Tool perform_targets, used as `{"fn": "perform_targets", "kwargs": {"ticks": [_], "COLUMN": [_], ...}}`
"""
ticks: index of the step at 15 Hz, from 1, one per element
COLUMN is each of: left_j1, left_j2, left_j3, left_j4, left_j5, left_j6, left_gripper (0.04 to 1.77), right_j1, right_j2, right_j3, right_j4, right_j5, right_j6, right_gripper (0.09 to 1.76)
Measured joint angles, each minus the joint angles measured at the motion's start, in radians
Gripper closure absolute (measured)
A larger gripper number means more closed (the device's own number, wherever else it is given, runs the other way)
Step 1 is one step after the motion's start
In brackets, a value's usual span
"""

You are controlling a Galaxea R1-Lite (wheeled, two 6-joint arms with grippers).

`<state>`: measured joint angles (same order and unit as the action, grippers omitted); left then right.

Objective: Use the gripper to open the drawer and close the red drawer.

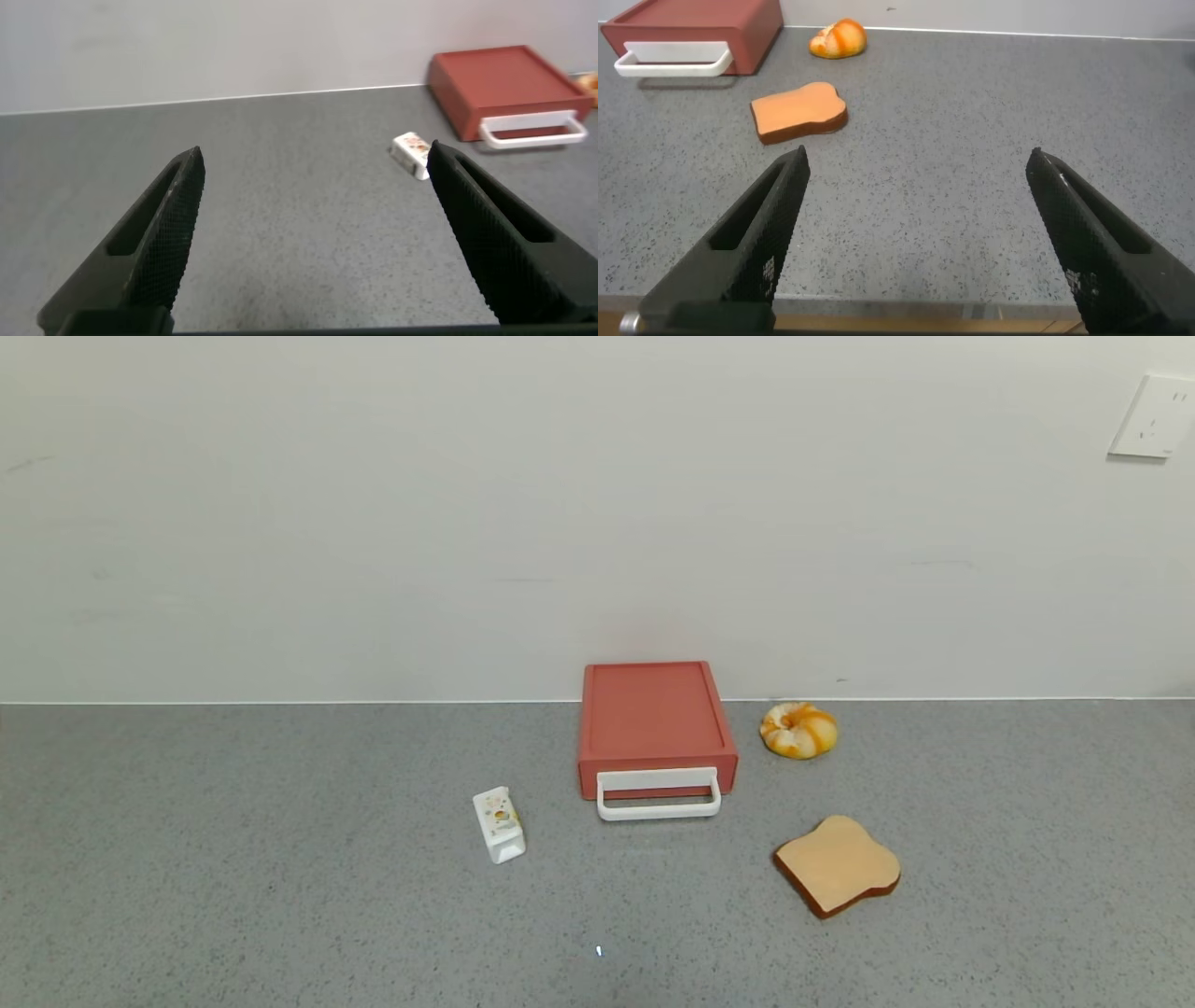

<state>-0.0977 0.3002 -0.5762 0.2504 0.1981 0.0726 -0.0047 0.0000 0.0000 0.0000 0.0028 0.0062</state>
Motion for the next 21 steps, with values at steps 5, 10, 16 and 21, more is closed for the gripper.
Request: {"fn": "perform_targets", "kwargs": {"ticks": [5, 10, 16, 21], "left_j1": [0.019, 0.081, 0.095, 0.096], "left_j2": [-0.022, -0.074, -0.225, -0.294], "left_j3": [-0.03, -0.03, 0.088, 0.257], "left_j4": [-0.004, 0.008, -0.002, -0.183], "left_j5": [0.036, -0.014, -0.171, -0.18], "left_j6": [0.005, 0.03, 0.029, 0.032], "left_gripper": [0.09, 0.09, 0.09, 0.09], "right_j1": [0.0, 0.0, 0.0, 0.0], "right_j2": [0.0, 0.0, 0.0, 0.0], "right_j3": [0.0, 0.0, 0.0, 0.0], "right_j4": [0.0, 0.0, 0.0, 0.0], "right_j5": [0.0, 0.0, 0.0, 0.0], "right_j6": [-0.001, 0.0, 0.0, 0.0], "right_gripper": [0.14, 0.14, 0.14, 0.14]}}
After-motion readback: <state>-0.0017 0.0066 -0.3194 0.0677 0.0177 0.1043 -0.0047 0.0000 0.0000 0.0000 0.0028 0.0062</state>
